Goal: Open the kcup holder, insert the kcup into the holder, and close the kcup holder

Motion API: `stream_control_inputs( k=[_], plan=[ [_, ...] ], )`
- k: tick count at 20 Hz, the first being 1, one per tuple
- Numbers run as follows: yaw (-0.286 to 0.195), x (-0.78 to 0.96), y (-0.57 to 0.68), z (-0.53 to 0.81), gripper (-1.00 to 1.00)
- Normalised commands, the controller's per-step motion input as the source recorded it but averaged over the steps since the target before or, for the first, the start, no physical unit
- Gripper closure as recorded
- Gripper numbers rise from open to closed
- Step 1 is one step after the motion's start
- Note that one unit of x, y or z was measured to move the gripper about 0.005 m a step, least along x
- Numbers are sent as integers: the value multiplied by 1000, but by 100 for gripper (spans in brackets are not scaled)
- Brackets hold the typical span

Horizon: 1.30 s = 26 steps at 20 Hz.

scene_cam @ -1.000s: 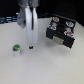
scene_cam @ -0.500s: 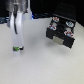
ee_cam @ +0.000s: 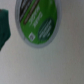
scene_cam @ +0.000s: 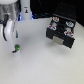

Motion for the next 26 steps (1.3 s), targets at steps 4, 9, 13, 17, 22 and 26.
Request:
stream_control_inputs(
  k=[4,9,13,17,22,26],
  plan=[
    [-202,236,-73,-160,-100],
    [0,98,33,139,-100],
    [-1,117,63,128,-100],
    [0,235,12,29,-100],
    [-1,298,11,0,-100],
    [0,186,33,-37,-100]
  ],
)
